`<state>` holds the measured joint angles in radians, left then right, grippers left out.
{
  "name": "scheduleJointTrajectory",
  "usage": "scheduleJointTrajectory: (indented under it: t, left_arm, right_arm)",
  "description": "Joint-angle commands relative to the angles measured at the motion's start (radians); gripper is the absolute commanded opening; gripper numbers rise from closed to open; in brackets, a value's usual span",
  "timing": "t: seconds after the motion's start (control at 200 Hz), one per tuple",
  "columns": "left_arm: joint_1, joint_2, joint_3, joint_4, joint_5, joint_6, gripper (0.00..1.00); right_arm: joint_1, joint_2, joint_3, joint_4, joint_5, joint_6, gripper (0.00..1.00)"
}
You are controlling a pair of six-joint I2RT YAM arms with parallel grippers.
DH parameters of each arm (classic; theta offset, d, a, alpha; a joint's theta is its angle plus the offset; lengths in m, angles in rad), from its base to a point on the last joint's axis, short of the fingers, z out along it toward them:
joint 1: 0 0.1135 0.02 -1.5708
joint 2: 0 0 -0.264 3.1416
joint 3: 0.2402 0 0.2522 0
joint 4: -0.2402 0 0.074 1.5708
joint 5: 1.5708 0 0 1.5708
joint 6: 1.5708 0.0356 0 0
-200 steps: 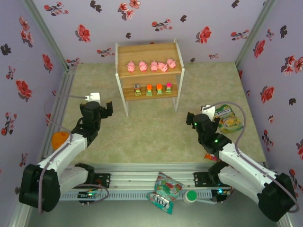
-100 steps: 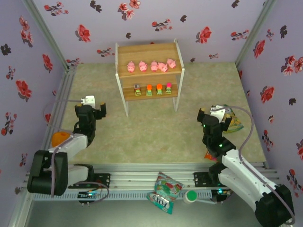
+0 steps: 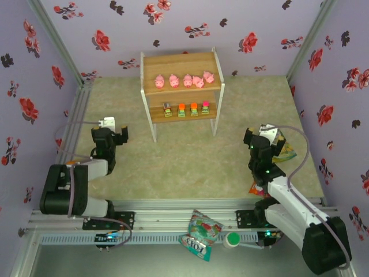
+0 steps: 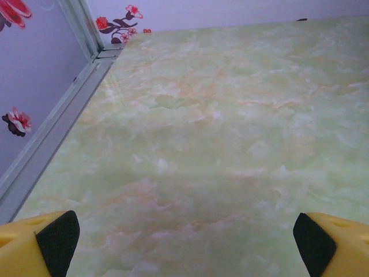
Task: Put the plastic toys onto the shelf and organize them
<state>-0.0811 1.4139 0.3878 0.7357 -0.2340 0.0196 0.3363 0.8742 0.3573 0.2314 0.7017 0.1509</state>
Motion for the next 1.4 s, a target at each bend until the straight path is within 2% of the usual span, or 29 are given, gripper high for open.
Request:
scheduleJointTrajectory:
  t: [0.0, 0.175, 0.405, 0.485, 0.815, 1.005, 1.17, 1.295, 1.395]
  left_arm:
    - [0.020, 0.043, 0.006, 0.083, 0.025, 0.009, 1.00]
    - [0.052, 0.097, 0.041, 0.063, 0.097, -0.006, 1.00]
    - [0.071, 0.122, 0.024, 0.107, 0.152, -0.008, 1.00]
    - [0.070, 0.126, 0.000, 0.154, 0.149, -0.007, 1.00]
    - [0.071, 0.125, 0.002, 0.152, 0.159, -0.003, 1.00]
    - [0.070, 0.126, 0.001, 0.152, 0.159, -0.004, 1.00]
    - [0.071, 0.126, 0.000, 0.152, 0.159, -0.004, 1.00]
    - [0.070, 0.126, 0.001, 0.151, 0.163, -0.002, 1.00]
    - [0.071, 0.124, -0.002, 0.155, 0.180, 0.002, 1.00]
  right_arm:
    - [-0.011, 0.062, -0.025, 0.119, -0.023, -0.046, 0.99]
    - [-0.038, 0.129, -0.034, 0.256, -0.073, -0.120, 0.99]
    - [-0.143, 0.208, -0.024, 0.328, -0.190, -0.089, 0.99]
    - [-0.161, 0.243, -0.024, 0.355, -0.205, -0.083, 0.99]
    - [-0.166, 0.350, -0.047, 0.505, -0.244, -0.107, 0.99]
    - [-0.175, 0.471, -0.051, 0.625, -0.240, -0.126, 0.99]
    - [-0.201, 0.599, -0.046, 0.740, -0.284, -0.131, 0.99]
    - [-0.254, 0.626, -0.012, 0.688, -0.404, -0.097, 0.99]
    - [-0.268, 0.675, 0.011, 0.690, -0.451, -0.097, 0.99]
